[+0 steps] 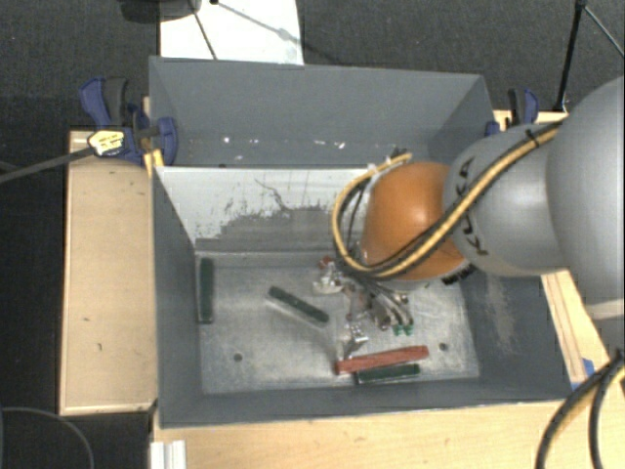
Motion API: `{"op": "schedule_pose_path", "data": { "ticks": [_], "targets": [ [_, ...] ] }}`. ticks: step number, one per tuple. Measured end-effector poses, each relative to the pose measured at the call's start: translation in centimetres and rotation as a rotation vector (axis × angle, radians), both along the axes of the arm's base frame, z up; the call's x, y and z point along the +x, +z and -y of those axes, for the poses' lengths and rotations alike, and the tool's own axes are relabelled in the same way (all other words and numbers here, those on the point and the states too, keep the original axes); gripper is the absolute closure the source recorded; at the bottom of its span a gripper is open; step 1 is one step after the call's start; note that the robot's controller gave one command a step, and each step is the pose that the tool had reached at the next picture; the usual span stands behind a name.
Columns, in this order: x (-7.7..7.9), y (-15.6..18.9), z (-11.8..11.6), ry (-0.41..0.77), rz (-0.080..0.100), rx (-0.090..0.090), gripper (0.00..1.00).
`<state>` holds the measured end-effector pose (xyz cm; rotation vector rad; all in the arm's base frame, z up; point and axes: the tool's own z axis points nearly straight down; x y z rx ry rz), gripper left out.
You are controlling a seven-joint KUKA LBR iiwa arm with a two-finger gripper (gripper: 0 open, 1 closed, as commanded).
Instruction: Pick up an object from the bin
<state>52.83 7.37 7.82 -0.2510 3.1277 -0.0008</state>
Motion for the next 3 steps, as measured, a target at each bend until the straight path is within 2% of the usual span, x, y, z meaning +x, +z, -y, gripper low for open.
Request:
{"op": "schedule_pose_path", "data": {
  "ticks": [1,2,3],
  "targets": [
    [0.3,-0.4,-5.5,0.022,0.009,0.006,1.0],
    [0.3,-0.4,-5.5,0.021,0.009,0.006,1.0],
    [-0.8,17.3,-4.6,0.059,0.007,0.002,1.0]
  ]
}}
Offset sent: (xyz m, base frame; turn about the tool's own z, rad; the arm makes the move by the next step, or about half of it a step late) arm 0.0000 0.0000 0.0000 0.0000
